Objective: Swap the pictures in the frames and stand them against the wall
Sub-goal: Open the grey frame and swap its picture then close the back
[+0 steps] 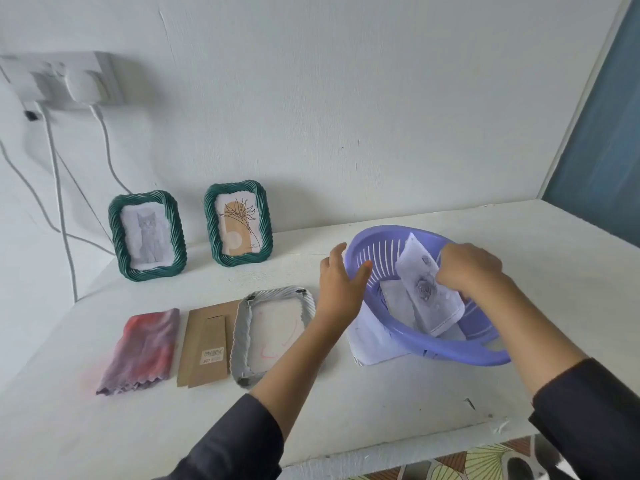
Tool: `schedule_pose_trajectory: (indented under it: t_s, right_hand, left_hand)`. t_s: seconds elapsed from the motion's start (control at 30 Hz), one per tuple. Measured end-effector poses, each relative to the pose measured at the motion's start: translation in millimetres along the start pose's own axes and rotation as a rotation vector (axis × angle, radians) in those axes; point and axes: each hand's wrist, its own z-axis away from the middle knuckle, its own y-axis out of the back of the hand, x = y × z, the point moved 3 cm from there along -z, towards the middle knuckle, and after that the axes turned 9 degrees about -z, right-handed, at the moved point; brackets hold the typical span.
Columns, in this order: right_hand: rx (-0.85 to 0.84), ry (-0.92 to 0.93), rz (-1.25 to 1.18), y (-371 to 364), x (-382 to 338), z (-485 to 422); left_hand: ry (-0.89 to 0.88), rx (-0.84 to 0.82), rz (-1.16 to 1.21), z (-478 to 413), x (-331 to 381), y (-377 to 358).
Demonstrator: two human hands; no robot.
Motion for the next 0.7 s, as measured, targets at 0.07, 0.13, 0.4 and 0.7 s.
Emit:
schedule_pose_trajectory:
  t_s: [0.07,0.13,0.4,0.7]
  right_hand:
    - [0.101,0.096,-0.077,18,-20,20]
    - [0.174,0.196,-0.105,30,-48,43]
    - [-0.063,0.491,-0.169,-11,-133,78]
    - [-0.195,0.249,-0.614,-93,-151,41]
  left_hand:
    - [-0.035,-0.025,0.106,5,11,6]
    - [-0.064,-0.087,0.226,10,19,11]
    - [0.242,0.053,0.564,10,-17,51]
    - [0.519,0.009,0.414,16,-109,91]
